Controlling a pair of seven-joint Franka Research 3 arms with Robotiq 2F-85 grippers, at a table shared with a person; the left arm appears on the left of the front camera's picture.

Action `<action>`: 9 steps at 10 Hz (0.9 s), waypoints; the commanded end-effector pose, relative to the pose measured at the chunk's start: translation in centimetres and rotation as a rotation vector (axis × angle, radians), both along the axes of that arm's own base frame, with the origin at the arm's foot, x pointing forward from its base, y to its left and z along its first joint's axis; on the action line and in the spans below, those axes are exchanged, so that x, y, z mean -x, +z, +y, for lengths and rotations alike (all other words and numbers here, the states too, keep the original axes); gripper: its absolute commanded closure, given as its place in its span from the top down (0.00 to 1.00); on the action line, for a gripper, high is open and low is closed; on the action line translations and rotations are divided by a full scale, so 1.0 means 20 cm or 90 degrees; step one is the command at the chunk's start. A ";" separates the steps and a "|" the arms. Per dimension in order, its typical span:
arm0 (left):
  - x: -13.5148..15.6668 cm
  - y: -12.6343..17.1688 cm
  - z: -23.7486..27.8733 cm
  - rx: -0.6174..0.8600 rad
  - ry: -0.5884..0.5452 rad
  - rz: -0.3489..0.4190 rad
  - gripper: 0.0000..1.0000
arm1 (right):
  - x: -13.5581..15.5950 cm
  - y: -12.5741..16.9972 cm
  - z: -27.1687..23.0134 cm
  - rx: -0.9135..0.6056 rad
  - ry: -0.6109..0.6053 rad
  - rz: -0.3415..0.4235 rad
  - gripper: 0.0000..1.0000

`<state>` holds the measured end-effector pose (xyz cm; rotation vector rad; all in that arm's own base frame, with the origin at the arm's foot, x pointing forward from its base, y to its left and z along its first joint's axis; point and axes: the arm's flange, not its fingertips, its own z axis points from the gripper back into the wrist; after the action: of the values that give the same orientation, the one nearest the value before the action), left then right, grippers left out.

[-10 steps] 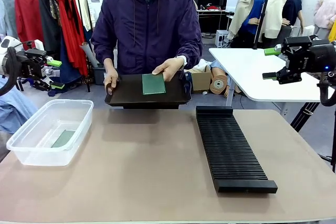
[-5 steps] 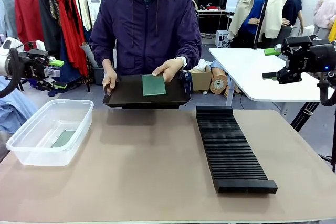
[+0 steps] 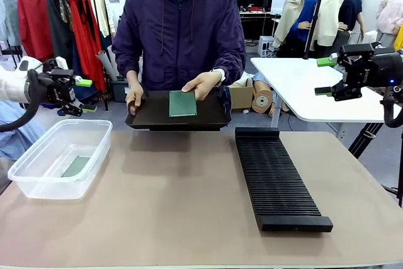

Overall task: Sort PCBs into racks and boxes based on the side picked up.
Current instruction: Pick up the Blank PCB handed by the Human.

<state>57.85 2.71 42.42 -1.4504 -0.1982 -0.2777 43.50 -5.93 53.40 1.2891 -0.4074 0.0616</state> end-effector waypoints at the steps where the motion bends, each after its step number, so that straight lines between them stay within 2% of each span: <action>1: 0.10 -0.03 -0.09 0.025 0.016 -0.036 1.00 | 0.00 0.02 0.00 -0.003 0.003 -0.006 1.00; 3: 0.12 -0.11 -0.20 0.043 0.065 -0.057 1.00 | 0.00 0.02 0.00 -0.003 0.003 -0.006 1.00; 6: 0.15 -0.15 -0.35 0.061 0.097 -0.081 1.00 | 0.00 0.02 0.00 -0.003 0.003 -0.006 1.00; 9: 0.12 -0.19 -0.50 0.069 0.071 -0.060 1.00 | 0.00 0.02 0.00 -0.003 0.003 -0.006 1.00</action>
<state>55.54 -6.86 38.73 -1.5124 -0.3687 -0.2458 43.51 -5.92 53.39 1.2890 -0.4072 0.0617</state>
